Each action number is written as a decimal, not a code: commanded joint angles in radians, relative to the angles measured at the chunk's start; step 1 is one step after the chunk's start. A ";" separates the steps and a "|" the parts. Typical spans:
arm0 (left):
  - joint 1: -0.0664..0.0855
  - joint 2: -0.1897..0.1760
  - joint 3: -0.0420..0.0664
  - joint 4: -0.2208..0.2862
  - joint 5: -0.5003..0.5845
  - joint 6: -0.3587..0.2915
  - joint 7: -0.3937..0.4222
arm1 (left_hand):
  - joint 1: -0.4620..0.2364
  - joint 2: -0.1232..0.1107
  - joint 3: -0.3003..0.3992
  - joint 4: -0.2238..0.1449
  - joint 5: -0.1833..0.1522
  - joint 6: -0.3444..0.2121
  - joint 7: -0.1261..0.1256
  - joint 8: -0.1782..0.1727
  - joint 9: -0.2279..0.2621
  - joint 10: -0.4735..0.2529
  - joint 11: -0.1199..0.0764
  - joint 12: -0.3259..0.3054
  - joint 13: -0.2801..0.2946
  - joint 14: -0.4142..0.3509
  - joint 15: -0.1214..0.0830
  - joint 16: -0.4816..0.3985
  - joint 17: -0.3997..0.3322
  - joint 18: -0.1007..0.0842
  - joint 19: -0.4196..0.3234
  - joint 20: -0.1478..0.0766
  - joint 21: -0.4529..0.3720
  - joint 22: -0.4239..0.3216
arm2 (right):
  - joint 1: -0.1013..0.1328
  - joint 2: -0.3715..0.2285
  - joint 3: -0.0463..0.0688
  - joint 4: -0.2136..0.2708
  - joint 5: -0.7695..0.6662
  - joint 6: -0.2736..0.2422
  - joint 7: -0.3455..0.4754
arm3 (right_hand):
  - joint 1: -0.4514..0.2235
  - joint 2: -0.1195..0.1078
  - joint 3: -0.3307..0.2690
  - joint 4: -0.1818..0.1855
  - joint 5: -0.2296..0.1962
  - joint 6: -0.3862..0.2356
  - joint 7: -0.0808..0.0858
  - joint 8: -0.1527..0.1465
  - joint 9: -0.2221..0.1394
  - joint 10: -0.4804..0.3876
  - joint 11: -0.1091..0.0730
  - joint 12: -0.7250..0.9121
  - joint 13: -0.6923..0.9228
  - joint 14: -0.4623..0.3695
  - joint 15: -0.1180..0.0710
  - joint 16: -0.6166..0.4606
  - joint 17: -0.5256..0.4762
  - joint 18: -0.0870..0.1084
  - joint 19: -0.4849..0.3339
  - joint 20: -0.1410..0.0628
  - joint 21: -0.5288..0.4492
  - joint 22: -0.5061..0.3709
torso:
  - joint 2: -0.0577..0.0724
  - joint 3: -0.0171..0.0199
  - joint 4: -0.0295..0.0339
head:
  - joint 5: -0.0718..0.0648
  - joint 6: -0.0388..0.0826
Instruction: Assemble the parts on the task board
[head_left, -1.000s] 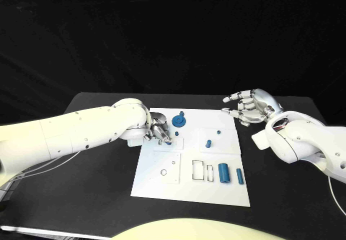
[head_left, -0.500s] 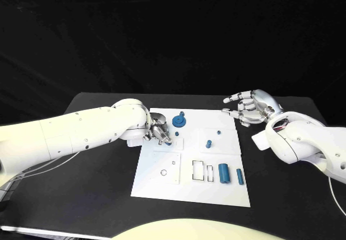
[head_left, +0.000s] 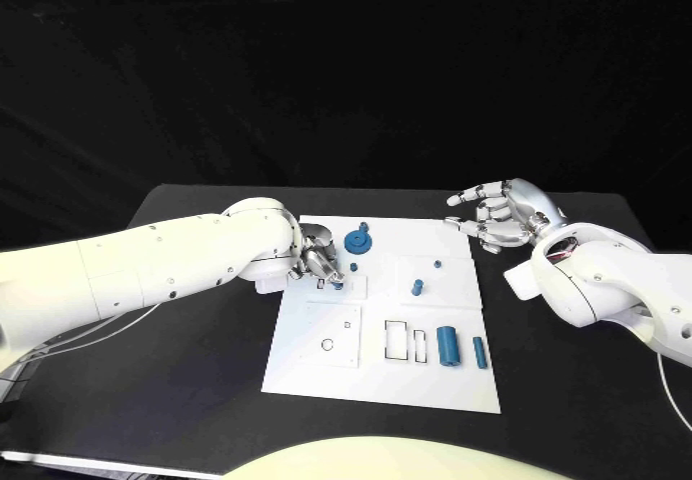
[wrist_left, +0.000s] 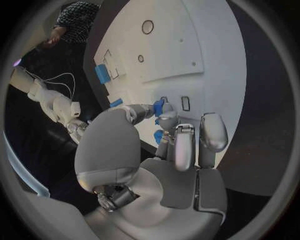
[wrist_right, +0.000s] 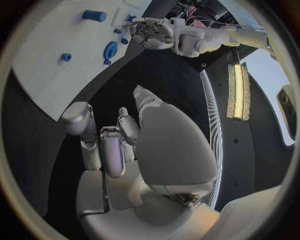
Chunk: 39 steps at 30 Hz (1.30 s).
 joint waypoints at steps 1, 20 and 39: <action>-0.001 -0.002 0.001 0.006 0.021 -0.048 0.006 | -0.003 0.009 0.200 -0.206 0.004 0.012 -0.008 0.005 0.003 0.008 0.000 0.003 0.002 0.077 -0.007 0.005 0.171 -0.019 0.011 -0.001 0.005 0.003 | -0.001 -0.001 0.000 0.001 -0.010 0.003 0.002 | 0.002 0.008 0.003 0.002 0.006 -0.006 0.001 0.001 -0.001 -0.002 -0.001 -0.001 0.001 0.054 0.008 -0.004 0.088 0.018 -0.004 0.002 -0.001 0.000 | 0.000 0.0000 0.0008 | -0.001 -0.002; -0.014 0.006 0.000 -0.002 -0.027 -0.008 0.001 | -0.005 0.012 0.203 -0.209 0.006 0.014 -0.009 0.005 0.004 0.009 -0.001 0.002 0.000 0.077 -0.008 0.004 0.170 -0.020 0.016 -0.002 0.008 0.009 | -0.006 0.003 0.000 -0.004 -0.008 0.009 0.001 | 0.001 0.009 0.003 0.003 0.006 -0.005 0.001 0.001 -0.001 -0.001 -0.001 0.000 0.002 0.054 0.008 -0.003 0.089 0.018 -0.003 0.002 0.000 0.001 | -0.001 0.0001 0.0009 | 0.000 -0.010; -0.019 0.000 -0.002 0.011 -0.089 -0.003 0.003 | -0.006 0.012 0.204 -0.210 0.006 0.014 -0.009 0.005 0.004 0.009 -0.001 0.002 0.000 0.078 -0.009 0.006 0.172 -0.020 0.016 -0.002 0.008 0.010 | -0.008 0.004 0.000 -0.004 -0.007 0.021 0.009 | -0.001 0.010 0.004 0.003 0.007 -0.004 0.001 0.003 -0.001 0.000 -0.002 0.001 0.002 0.054 0.008 -0.004 0.089 0.018 -0.002 0.002 -0.001 0.001 | 0.000 0.0001 -0.0005 | 0.000 -0.012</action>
